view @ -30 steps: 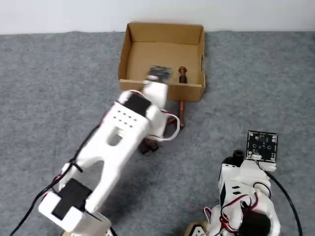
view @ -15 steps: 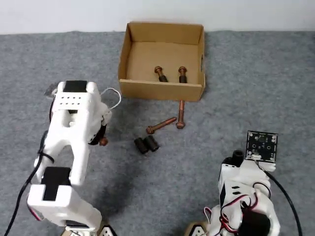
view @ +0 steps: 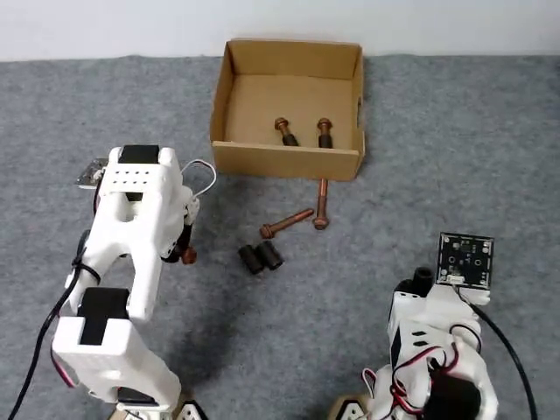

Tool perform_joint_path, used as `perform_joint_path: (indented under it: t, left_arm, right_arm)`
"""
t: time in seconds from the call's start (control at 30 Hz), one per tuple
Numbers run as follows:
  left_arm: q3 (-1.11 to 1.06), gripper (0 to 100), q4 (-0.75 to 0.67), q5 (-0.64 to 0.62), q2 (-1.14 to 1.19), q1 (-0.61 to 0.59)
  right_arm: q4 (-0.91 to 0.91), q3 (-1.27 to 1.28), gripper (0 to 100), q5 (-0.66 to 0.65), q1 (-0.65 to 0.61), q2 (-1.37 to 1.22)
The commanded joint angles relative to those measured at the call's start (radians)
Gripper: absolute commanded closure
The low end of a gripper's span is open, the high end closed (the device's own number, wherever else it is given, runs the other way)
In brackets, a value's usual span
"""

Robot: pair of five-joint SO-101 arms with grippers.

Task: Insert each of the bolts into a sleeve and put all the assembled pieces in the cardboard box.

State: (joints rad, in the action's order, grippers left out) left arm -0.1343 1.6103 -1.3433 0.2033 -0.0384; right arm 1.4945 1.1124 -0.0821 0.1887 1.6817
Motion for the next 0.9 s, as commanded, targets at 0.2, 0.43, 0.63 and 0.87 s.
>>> perform_joint_path:
  t: [0.2,0.43,0.63,0.87]
  left_arm:
    - [0.090,77,0.120,0.095,-0.014,-0.008]
    - [0.119,77,0.143,0.816,-0.014,-0.040]
    - [0.119,77,0.143,1.415,-0.006,-0.044]
    - [0.119,78,0.114,1.962,-0.005,-0.044]
  right_arm:
    - [-0.022,-0.006,99.0,-0.011,0.012,-0.001]
    - [-0.022,-0.006,99.0,-0.011,0.010,-0.001]
    - [-0.022,-0.005,99.0,-0.011,0.007,-0.002]
    - [-0.022,-0.003,99.0,-0.011,0.007,-0.007]
